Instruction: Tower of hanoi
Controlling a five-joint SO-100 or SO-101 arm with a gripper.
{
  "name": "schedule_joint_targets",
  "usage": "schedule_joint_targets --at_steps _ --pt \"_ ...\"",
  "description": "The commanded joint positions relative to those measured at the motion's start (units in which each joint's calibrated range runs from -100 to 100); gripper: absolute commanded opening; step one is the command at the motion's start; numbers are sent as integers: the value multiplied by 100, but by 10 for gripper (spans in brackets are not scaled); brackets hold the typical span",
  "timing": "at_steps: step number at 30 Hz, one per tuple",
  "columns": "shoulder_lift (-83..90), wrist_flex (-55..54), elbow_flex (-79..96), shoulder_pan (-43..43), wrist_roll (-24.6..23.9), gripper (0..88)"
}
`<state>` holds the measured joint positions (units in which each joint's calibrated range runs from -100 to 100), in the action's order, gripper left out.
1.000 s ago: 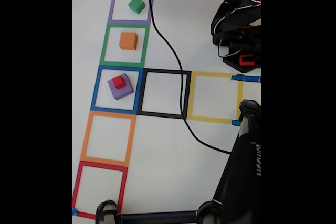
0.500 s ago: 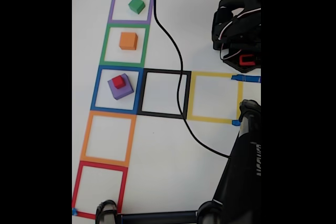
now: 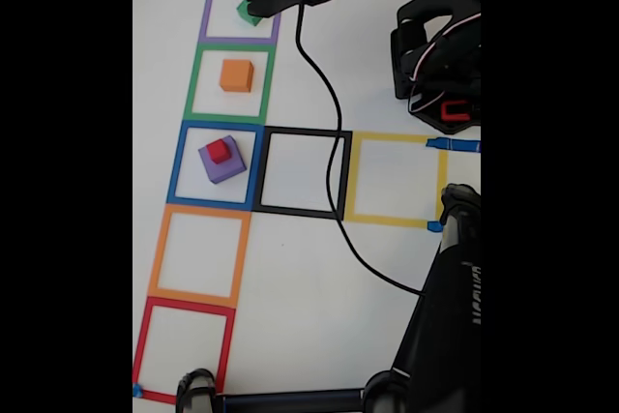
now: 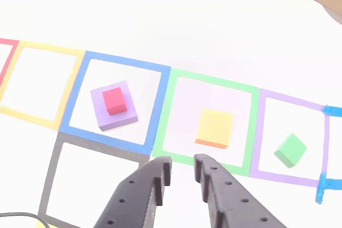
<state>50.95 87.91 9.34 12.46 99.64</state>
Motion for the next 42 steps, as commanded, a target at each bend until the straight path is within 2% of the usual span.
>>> schedule_joint_targets --at_steps 1,8,9,13,15,20,32,38,42 --pt "125 19 -79 499 36 3" --pt "327 -613 948 988 36 25" --pt "375 -839 1239 1007 36 52" --pt "626 -2070 2602 997 36 259" --pt "626 -2775 3211 997 36 286" --pt "456 -4847 4739 1036 36 300" --pt "-1199 -9665 6966 1055 36 308" --pt "-2160 -11341 7530 1122 36 304" --pt "-2757 -12070 7657 1122 36 301"
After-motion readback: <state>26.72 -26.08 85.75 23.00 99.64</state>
